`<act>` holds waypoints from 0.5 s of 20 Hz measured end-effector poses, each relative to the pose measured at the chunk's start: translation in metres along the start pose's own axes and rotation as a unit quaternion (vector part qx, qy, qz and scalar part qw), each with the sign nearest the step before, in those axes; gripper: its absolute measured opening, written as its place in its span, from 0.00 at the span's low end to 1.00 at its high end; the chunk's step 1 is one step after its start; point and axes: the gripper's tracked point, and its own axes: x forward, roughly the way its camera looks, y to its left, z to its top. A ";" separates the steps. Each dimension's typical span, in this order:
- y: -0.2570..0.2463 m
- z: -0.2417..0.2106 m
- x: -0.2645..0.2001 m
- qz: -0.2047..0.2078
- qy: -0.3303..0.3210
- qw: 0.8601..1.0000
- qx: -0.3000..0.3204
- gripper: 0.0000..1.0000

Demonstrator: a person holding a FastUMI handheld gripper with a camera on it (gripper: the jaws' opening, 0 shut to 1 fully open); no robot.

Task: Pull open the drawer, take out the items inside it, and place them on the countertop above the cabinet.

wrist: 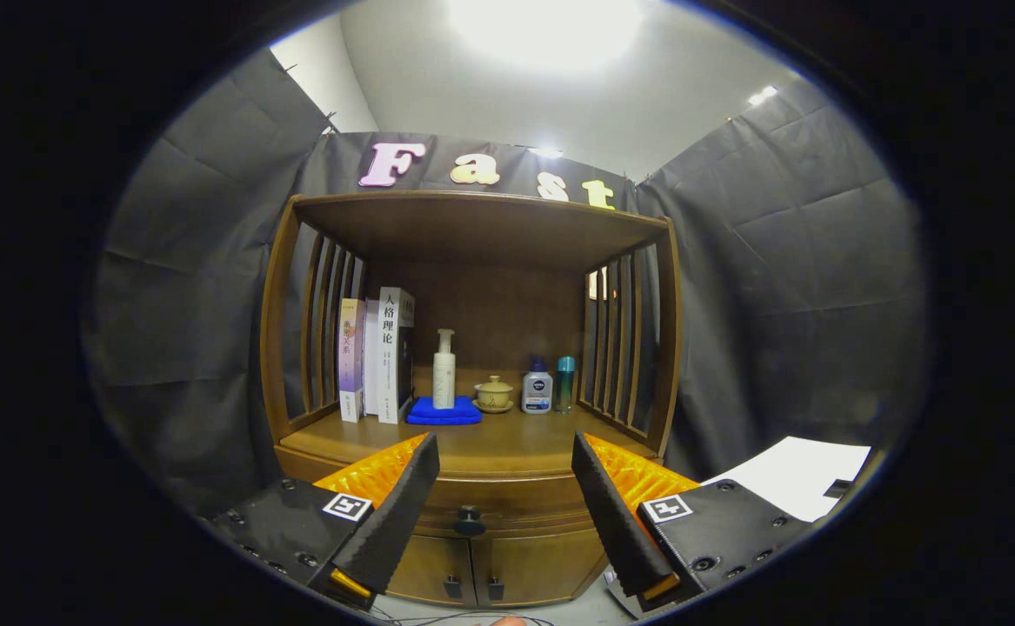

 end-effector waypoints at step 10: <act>0.001 -0.011 0.007 -0.006 0.003 1.000 -0.007 0.97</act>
